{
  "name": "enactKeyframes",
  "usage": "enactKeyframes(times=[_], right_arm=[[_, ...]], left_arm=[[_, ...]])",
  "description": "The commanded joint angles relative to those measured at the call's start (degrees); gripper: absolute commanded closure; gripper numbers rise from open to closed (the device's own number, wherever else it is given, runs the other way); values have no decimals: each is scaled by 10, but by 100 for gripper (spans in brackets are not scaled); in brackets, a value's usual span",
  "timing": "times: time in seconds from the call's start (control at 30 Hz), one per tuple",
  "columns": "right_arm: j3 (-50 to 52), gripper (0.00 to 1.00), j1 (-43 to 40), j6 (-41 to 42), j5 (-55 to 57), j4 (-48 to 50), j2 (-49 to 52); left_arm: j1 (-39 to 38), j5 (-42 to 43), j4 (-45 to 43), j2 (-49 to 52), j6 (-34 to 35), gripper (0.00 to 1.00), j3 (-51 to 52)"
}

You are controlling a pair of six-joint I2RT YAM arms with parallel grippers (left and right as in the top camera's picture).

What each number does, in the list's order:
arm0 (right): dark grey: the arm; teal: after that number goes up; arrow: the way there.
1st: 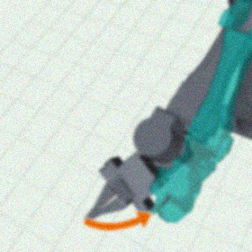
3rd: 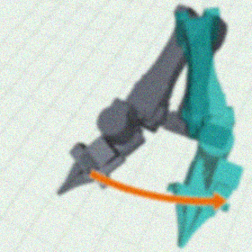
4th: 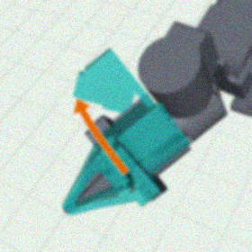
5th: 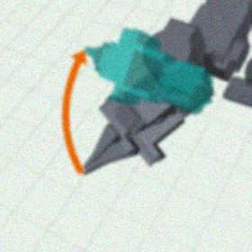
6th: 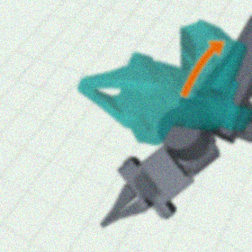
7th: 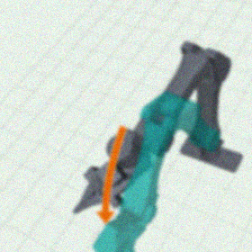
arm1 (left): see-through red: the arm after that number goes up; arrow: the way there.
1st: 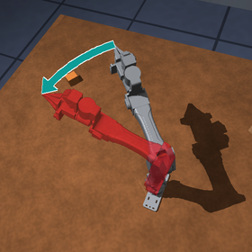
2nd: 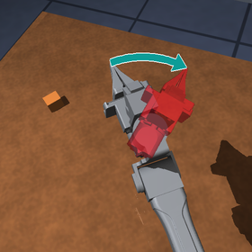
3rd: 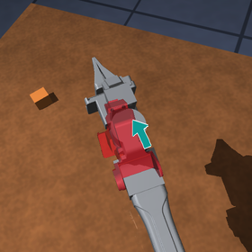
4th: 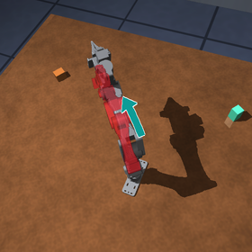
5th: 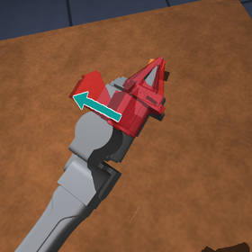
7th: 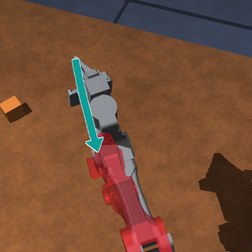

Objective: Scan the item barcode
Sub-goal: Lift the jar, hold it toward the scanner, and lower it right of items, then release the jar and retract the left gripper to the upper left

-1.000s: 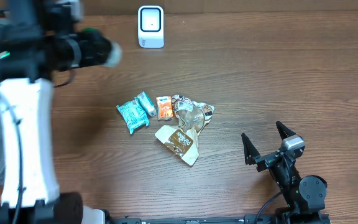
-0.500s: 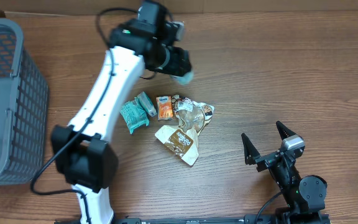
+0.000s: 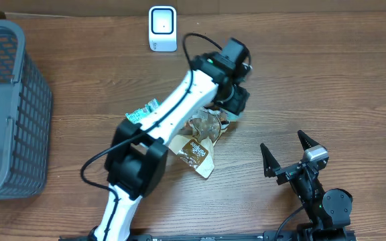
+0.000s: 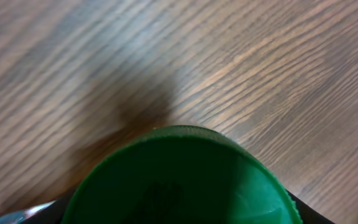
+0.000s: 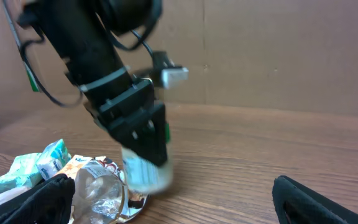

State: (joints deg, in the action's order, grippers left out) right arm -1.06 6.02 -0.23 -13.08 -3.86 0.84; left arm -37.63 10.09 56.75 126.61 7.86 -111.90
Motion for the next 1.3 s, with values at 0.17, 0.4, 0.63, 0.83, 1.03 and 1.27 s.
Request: enactKeyframes(times=[0.17, 0.4, 0.63, 0.83, 1.03, 1.27], right_arm=[[6, 0, -1, -2, 4, 4, -7], [6, 0, -1, -2, 4, 4, -7], [6, 0, -1, -2, 4, 4, -7], [6, 0, -1, -2, 4, 4, -7], [6, 0, -1, -2, 4, 4, -7], [6, 0, -1, -2, 4, 4, -7]], left_arm=[[-35, -32, -35, 27, 17, 41, -7], [-49, -29, -51, 62, 48, 40, -7], [-56, -29, -60, 67, 48, 26, -7], [-44, -30, -52, 63, 48, 15, -23], [-16, -33, 5, 31, 34, 10, -89], [54, -47, 133, -25, 24, 8, -197]])
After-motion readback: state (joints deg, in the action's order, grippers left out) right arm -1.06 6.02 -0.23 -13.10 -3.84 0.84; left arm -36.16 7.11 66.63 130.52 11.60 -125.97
